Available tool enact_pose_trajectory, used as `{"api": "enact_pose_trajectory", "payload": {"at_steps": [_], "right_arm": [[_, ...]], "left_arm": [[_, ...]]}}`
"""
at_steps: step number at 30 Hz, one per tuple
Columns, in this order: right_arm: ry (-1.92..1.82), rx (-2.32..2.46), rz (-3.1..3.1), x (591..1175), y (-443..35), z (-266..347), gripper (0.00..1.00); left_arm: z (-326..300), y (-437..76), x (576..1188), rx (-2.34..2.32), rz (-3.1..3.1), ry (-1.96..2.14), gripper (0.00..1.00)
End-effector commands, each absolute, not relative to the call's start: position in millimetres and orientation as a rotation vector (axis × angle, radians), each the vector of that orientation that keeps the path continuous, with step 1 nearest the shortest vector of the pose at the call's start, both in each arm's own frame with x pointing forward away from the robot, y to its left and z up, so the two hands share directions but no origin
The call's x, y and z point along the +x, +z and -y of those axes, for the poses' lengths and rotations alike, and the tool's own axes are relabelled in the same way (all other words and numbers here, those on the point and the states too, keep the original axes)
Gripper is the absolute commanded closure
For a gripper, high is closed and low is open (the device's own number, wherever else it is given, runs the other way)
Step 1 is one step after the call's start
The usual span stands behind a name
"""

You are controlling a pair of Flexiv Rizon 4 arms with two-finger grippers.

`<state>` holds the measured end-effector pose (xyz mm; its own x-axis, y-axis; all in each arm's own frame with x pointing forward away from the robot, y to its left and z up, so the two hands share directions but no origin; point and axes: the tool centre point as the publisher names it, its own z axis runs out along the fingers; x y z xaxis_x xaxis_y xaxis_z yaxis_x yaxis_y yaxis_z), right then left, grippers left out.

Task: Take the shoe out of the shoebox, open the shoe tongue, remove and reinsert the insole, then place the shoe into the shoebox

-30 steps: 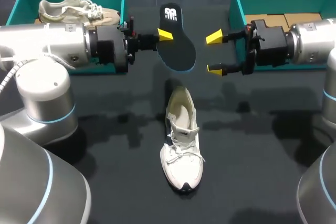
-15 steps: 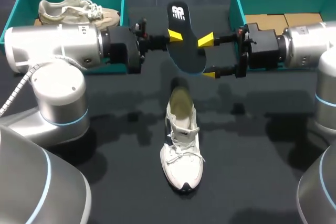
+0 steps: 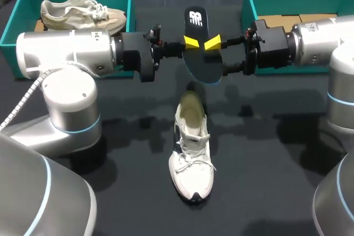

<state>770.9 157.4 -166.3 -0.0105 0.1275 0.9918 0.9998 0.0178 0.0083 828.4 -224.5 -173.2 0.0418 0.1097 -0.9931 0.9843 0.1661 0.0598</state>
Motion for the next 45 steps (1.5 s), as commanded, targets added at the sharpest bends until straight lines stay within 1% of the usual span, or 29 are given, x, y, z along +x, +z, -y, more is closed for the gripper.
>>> {"api": "enact_pose_trajectory", "payload": {"at_steps": [1,3,7,8,12,14,15,16,17,18,22,23,24,27,28,29,30,34,36,38,45], "right_arm": [[-1.133,-1.274,1.322,774.1,-169.5,-161.9,0.54],[-1.133,-1.271,1.323,773.8,-170.1,-162.6,0.54],[-1.131,-1.262,1.325,773.6,-170.5,-165.0,0.57],[-1.130,-1.260,1.325,773.6,-170.6,-165.3,0.60],[-1.131,-1.256,1.324,774.2,-171.1,-166.0,0.60],[-1.133,-1.257,1.323,775.0,-171.3,-165.8,0.64],[-1.133,-1.257,1.323,775.3,-171.3,-165.6,0.64],[-1.135,-1.257,1.320,775.9,-171.5,-165.1,0.66],[-1.135,-1.258,1.319,776.1,-171.6,-165.0,0.73],[-1.135,-1.258,1.318,776.2,-171.7,-164.9,0.76],[-1.140,-1.259,1.311,776.9,-172.5,-164.0,0.85],[-1.142,-1.259,1.308,777.2,-172.8,-163.8,0.94],[-1.144,-1.258,1.307,777.4,-173.0,-163.6,1.00],[-1.150,-1.259,1.303,778.1,-173.6,-163.5,1.00],[-1.153,-1.261,1.301,778.4,-174.1,-163.3,1.00],[-1.156,-1.263,1.299,778.5,-174.5,-162.9,1.00],[-1.161,-1.264,1.295,778.3,-175.0,-161.3,1.00],[-1.178,-1.267,1.289,776.3,-176.4,-155.8,1.00],[-1.187,-1.266,1.286,775.0,-178.3,-152.2,1.00],[-1.199,-1.270,1.277,775.0,-179.3,-150.5,1.00],[-1.201,-1.292,1.263,775.5,-179.3,-148.8,1.00]], "left_arm": [[232.0,-173.9,830.4,1.182,-1.327,-0.995,1.00],[233.0,-174.1,830.0,1.181,-1.325,-0.996,1.00],[234.5,-174.1,829.7,1.179,-1.324,-0.994,1.00],[234.6,-174.1,829.7,1.179,-1.324,-0.995,1.00],[234.9,-173.7,828.1,1.182,-1.316,-1.006,1.00],[234.8,-173.5,826.9,1.184,-1.311,-1.008,1.00],[234.7,-173.3,826.7,1.184,-1.310,-1.008,1.00],[234.6,-173.1,826.3,1.185,-1.307,-1.008,1.00],[234.4,-172.8,826.2,1.185,-1.305,-1.006,1.00],[234.1,-172.4,826.1,1.184,-1.304,-1.005,1.00],[233.6,-172.0,826.2,1.184,-1.302,-1.005,1.00],[233.6,-172.0,826.2,1.185,-1.301,-1.009,1.00],[233.7,-172.2,825.7,1.188,-1.301,-1.012,1.00],[234.1,-173.1,824.4,1.191,-1.315,-1.033,1.00],[231.7,-171.5,821.6,1.184,-1.326,-1.050,0.86],[229.7,-170.2,819.9,1.181,-1.335,-1.058,0.62],[224.1,-167.2,816.4,1.171,-1.373,-1.052,0.00],[200.9,-163.4,808.8,1.156,-1.478,-1.030,0.00],[179.3,-165.5,808.1,1.109,-1.702,-0.977,0.00],[165.4,-172.4,804.7,1.112,-1.788,-0.905,0.00],[165.4,-172.4,804.7,1.112,-1.788,-0.905,0.00]]}}
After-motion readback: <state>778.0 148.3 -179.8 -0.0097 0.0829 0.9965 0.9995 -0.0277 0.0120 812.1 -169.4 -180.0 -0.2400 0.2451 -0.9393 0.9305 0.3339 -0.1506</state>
